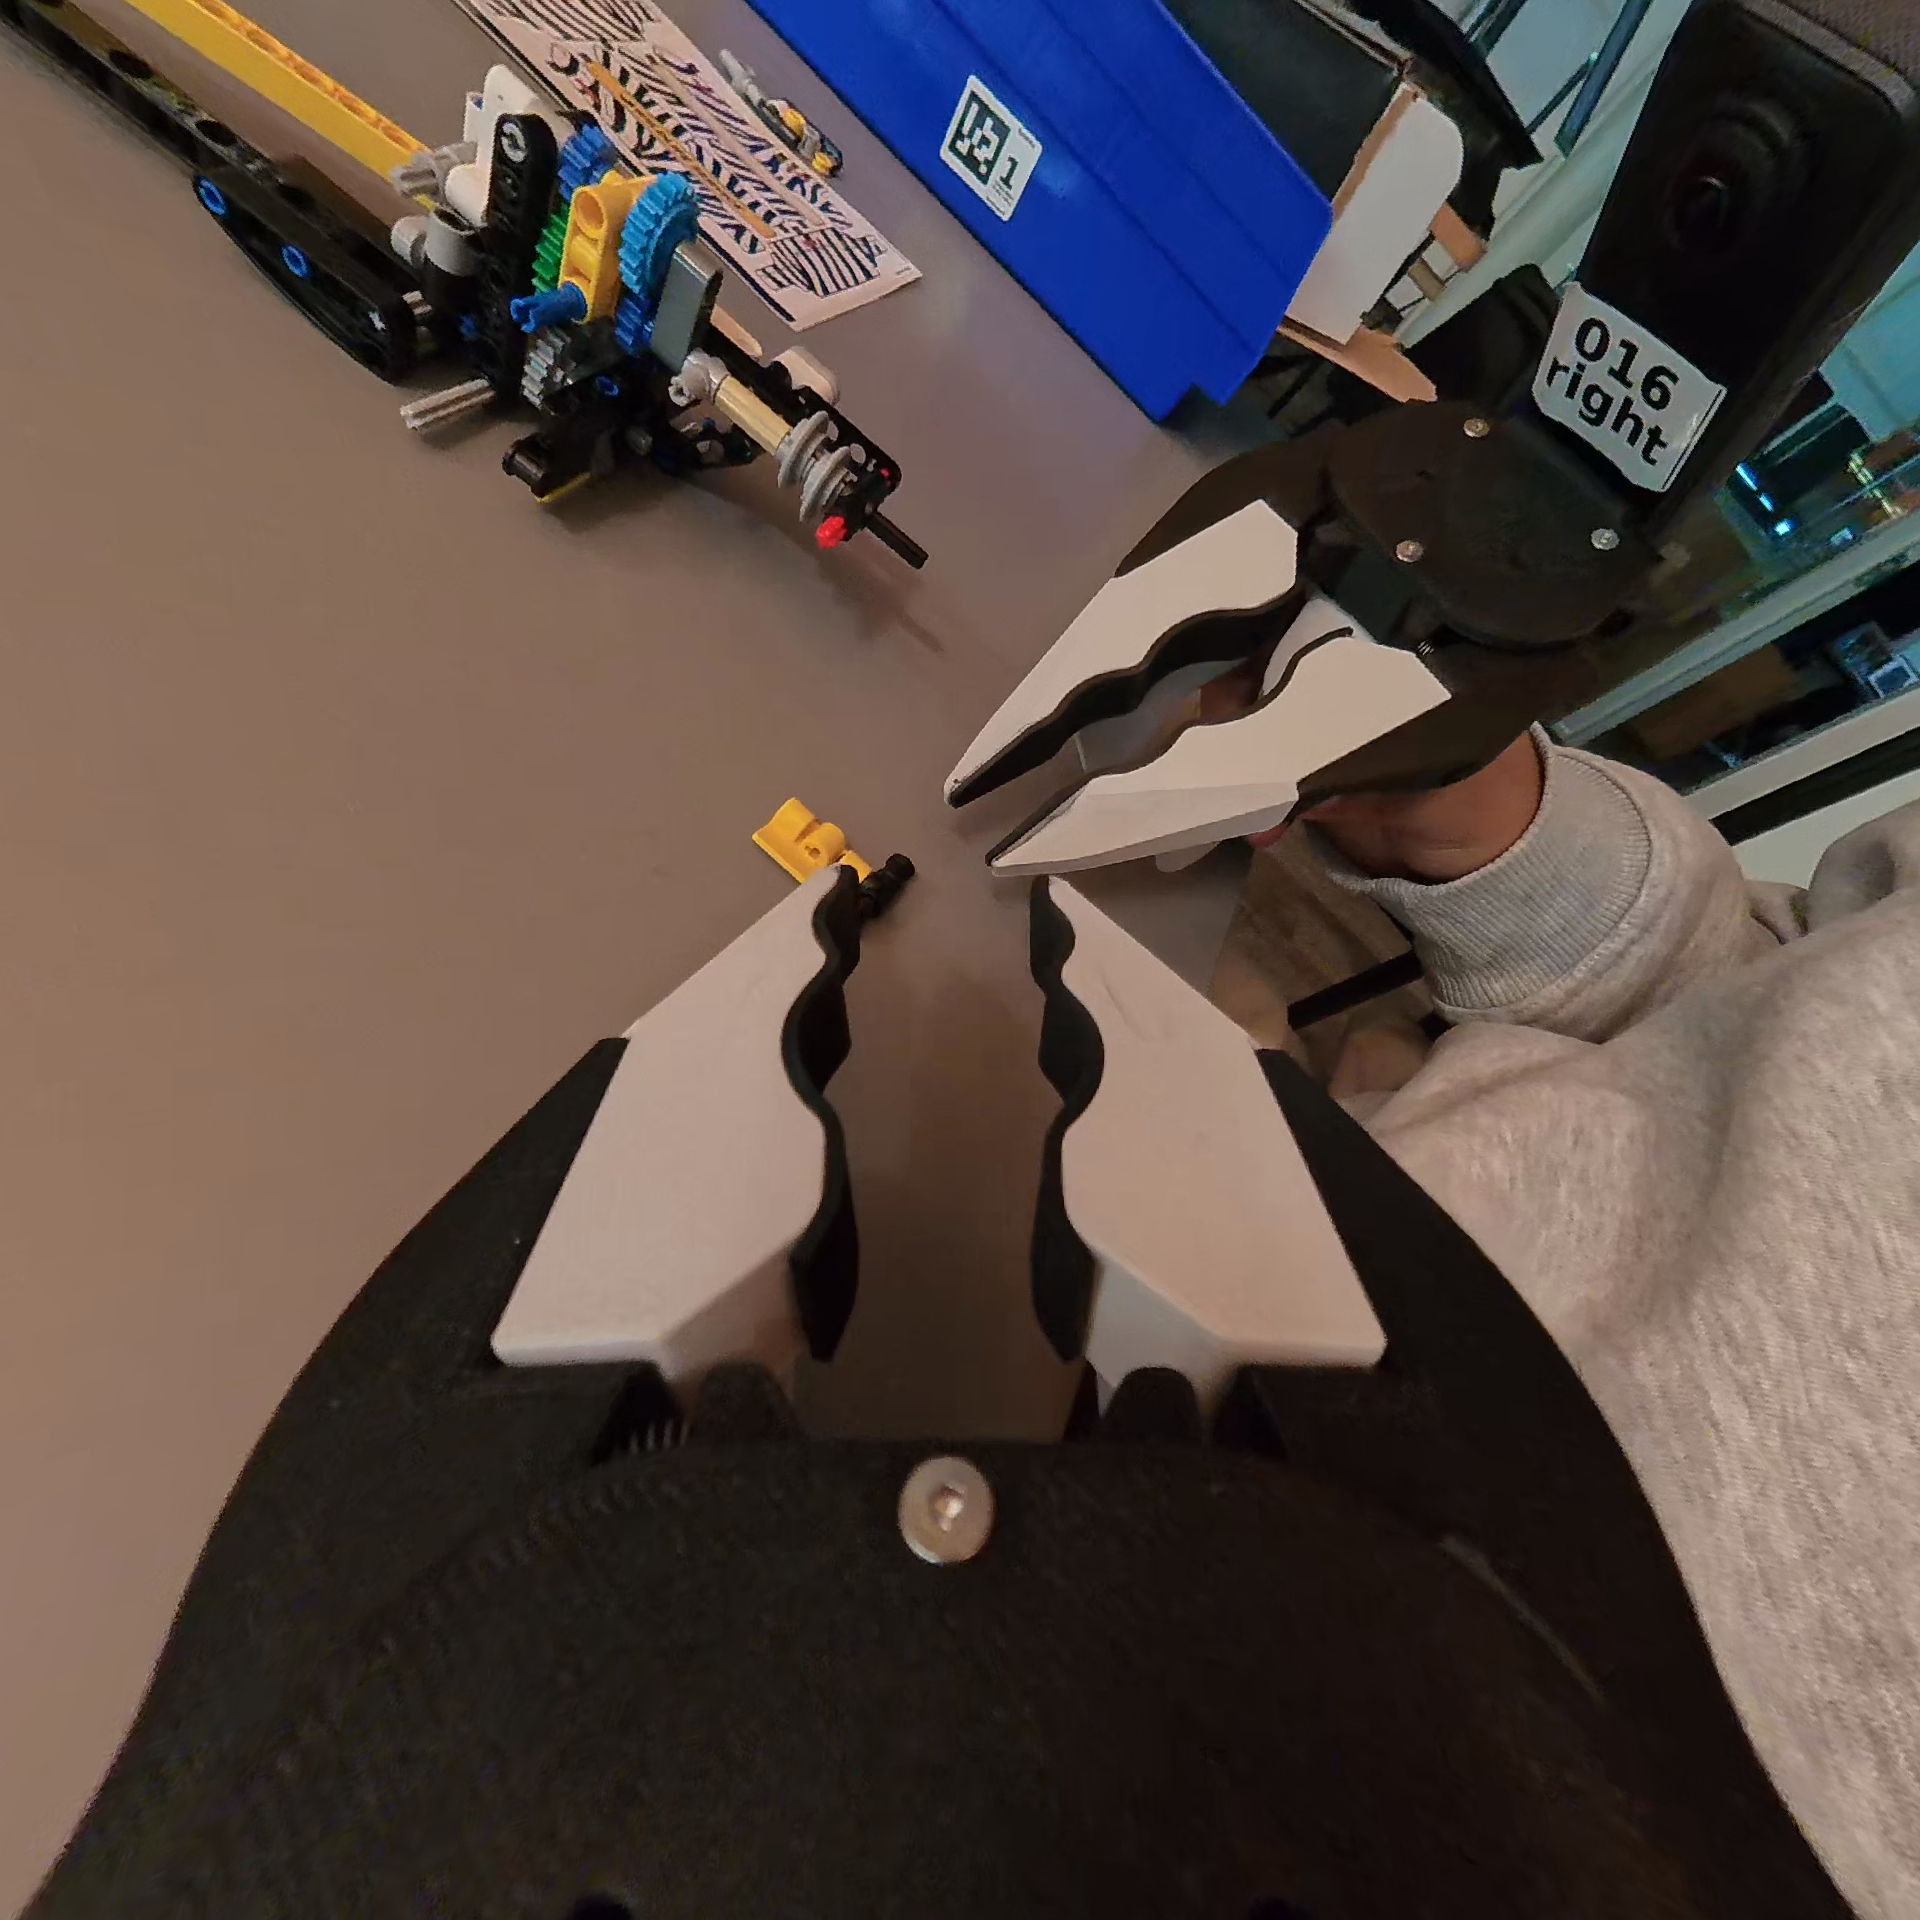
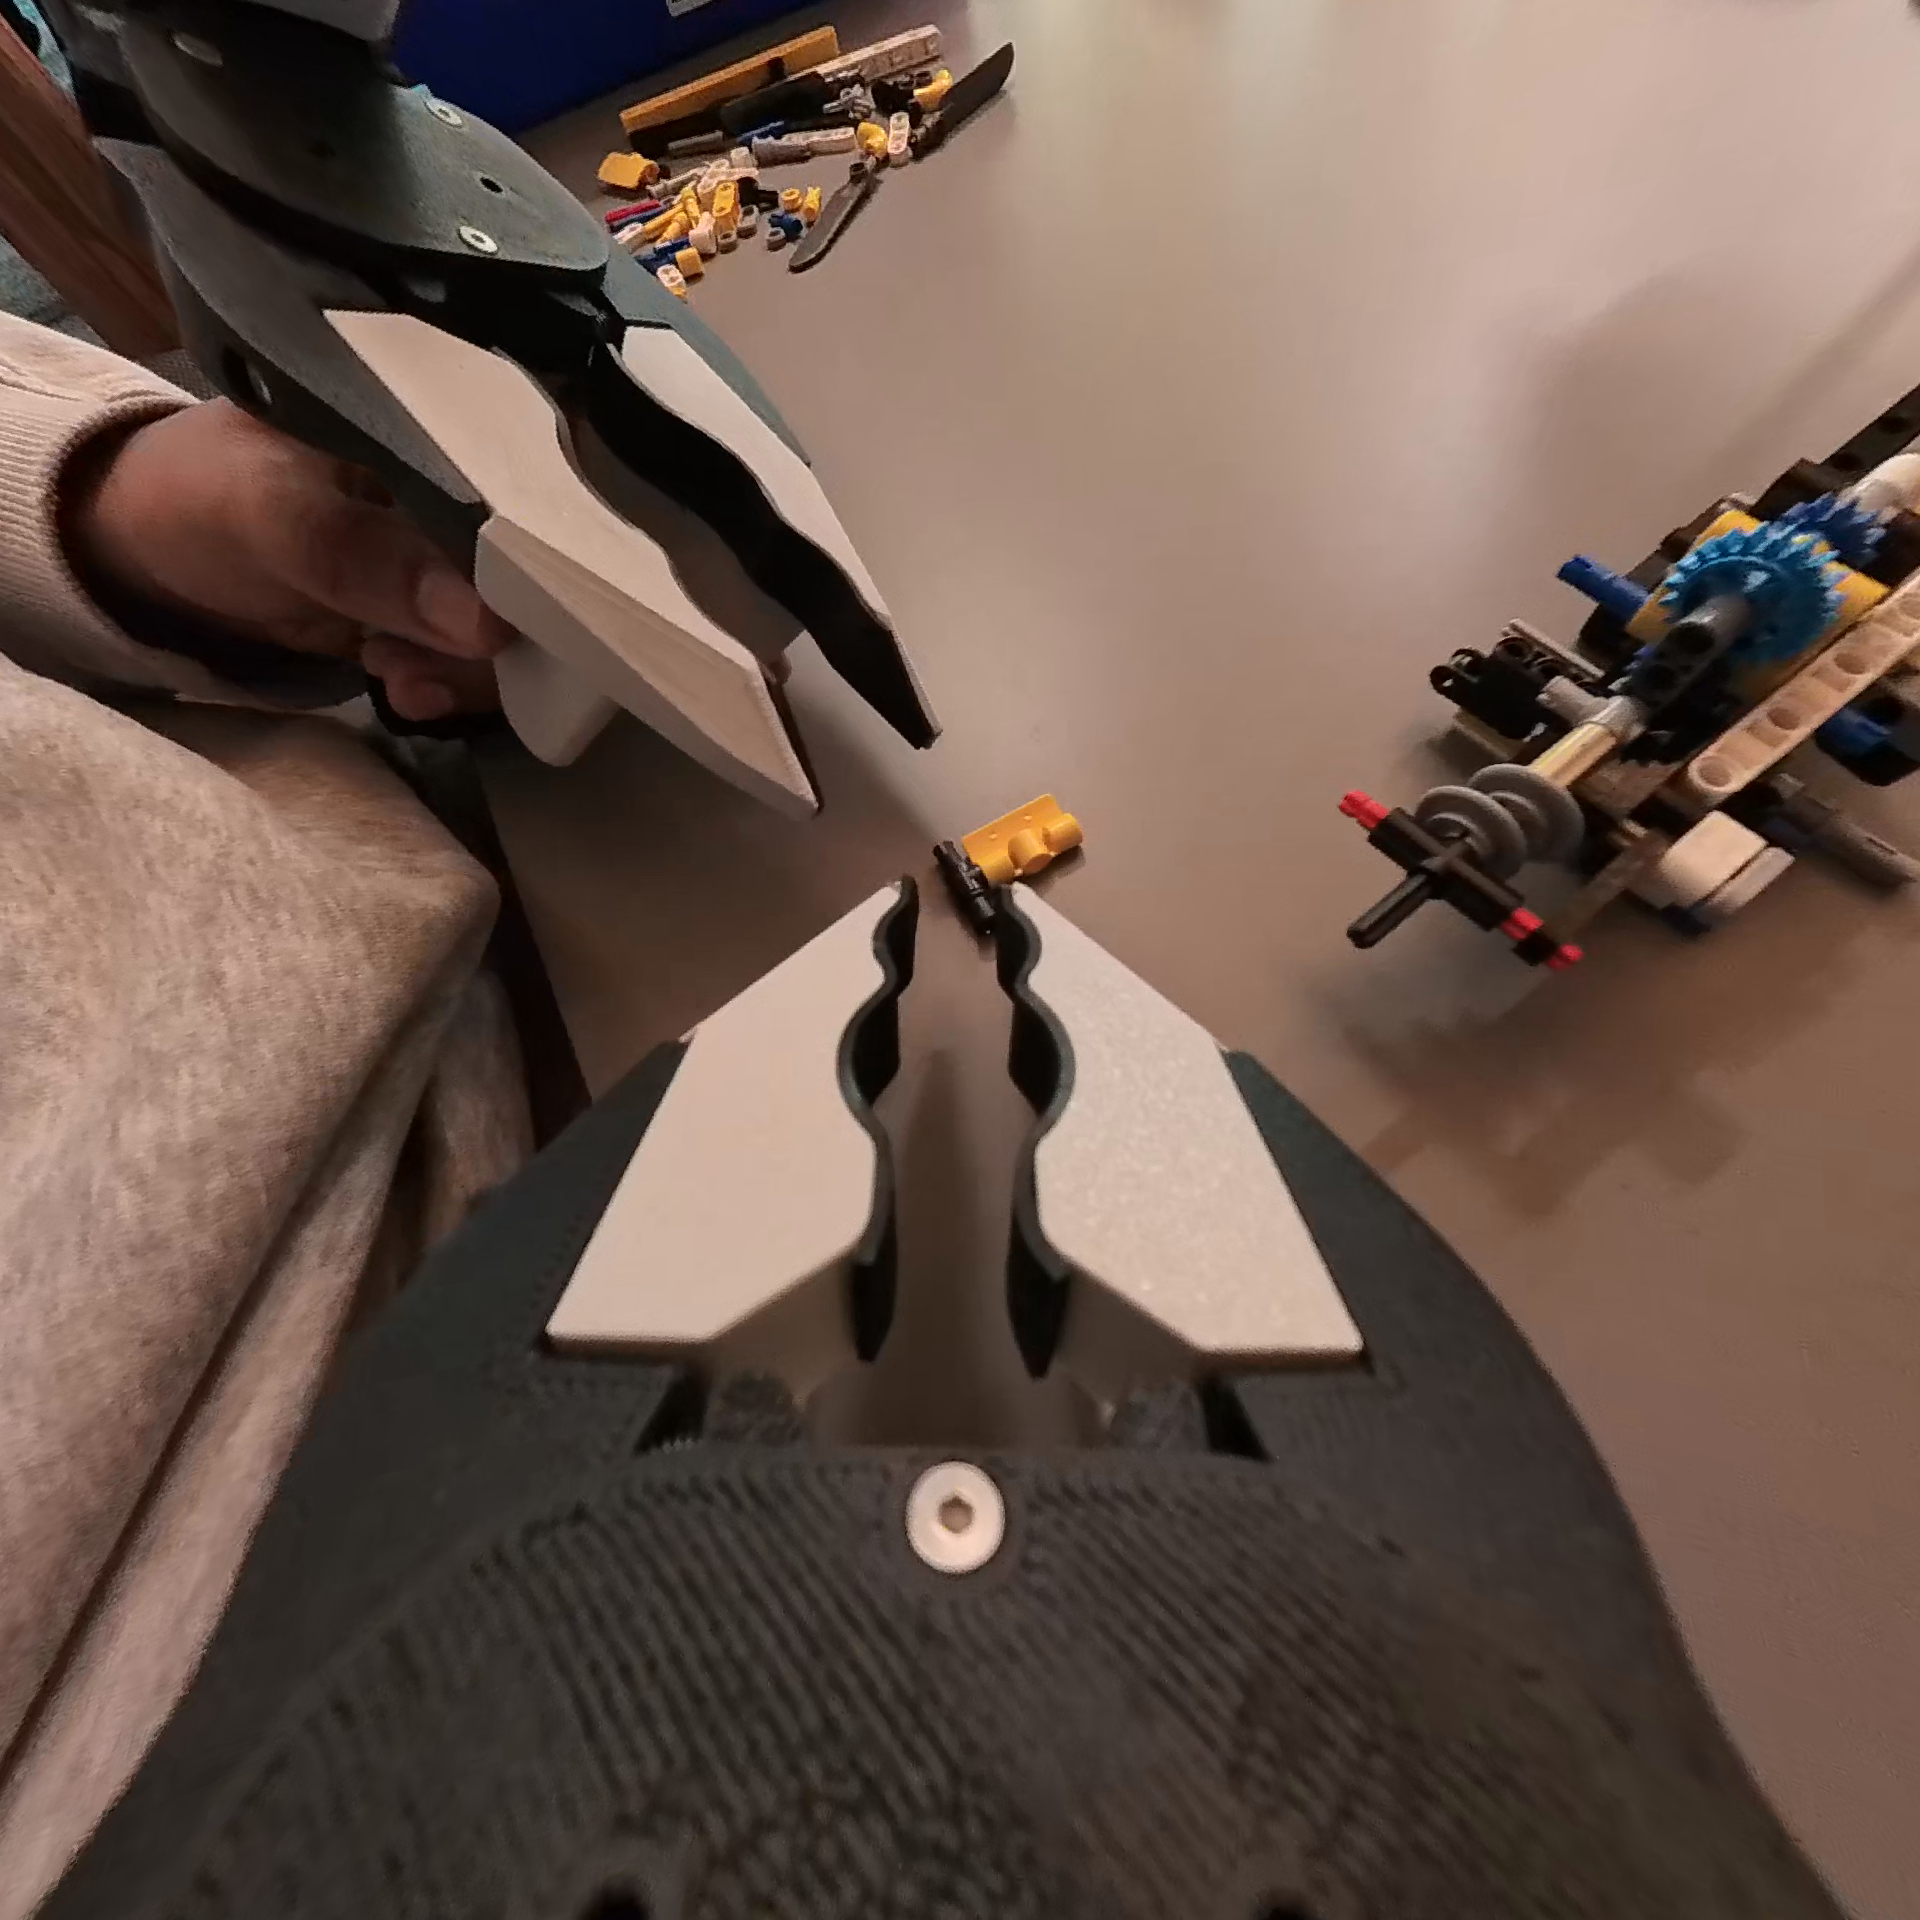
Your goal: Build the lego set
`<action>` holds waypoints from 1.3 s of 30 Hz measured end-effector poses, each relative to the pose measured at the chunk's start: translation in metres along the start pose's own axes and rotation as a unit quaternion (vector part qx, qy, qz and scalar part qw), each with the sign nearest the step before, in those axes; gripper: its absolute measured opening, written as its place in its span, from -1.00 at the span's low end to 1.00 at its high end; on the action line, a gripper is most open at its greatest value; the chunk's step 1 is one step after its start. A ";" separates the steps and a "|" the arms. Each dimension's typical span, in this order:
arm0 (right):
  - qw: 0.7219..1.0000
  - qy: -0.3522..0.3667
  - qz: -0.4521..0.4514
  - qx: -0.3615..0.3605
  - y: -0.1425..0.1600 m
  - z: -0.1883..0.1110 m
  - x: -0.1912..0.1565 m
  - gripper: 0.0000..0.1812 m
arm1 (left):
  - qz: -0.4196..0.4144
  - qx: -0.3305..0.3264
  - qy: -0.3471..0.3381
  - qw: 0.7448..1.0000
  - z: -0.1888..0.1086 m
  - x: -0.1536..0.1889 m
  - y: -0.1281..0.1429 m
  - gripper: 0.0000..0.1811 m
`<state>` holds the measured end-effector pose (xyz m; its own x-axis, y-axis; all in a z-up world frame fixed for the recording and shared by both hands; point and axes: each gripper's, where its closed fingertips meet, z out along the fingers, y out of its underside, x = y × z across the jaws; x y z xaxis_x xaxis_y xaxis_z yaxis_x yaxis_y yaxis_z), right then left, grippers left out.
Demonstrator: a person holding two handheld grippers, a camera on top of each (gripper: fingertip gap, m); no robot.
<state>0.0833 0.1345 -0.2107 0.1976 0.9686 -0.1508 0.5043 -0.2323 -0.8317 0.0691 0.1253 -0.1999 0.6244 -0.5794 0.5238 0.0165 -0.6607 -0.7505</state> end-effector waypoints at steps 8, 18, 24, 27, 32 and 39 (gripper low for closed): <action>1.000 0.000 -0.002 0.001 0.000 0.000 0.000 -0.84 | 0.002 -0.001 -0.001 1.000 0.001 0.000 0.000 -0.66; 1.000 0.002 0.005 0.003 -0.001 -0.001 0.002 -0.84 | 0.010 0.031 -0.023 0.999 -0.016 -0.011 -0.014 -0.64; 1.000 0.009 0.015 0.025 -0.006 -0.005 0.006 -0.84 | 0.032 0.078 -0.270 0.959 -0.175 -0.103 -0.043 -0.65; 0.999 0.005 0.019 0.027 -0.007 -0.005 0.007 -0.83 | 0.013 0.018 -0.397 0.918 -0.261 -0.152 -0.003 -0.75; 1.000 0.014 0.013 0.017 -0.006 -0.002 0.008 -0.83 | -0.035 -0.054 -0.426 0.903 -0.295 -0.180 0.054 -0.81; 0.999 0.036 -0.001 0.010 -0.004 0.000 0.011 -0.82 | 0.000 -0.081 -0.437 0.896 -0.278 -0.194 0.063 -0.80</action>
<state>0.0836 0.1457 -0.2086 0.2571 0.9601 -0.1100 0.4884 -0.2273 -0.8425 -0.2680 0.0637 -0.2365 0.9984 -0.0313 -0.0462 -0.0537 -0.7624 -0.6449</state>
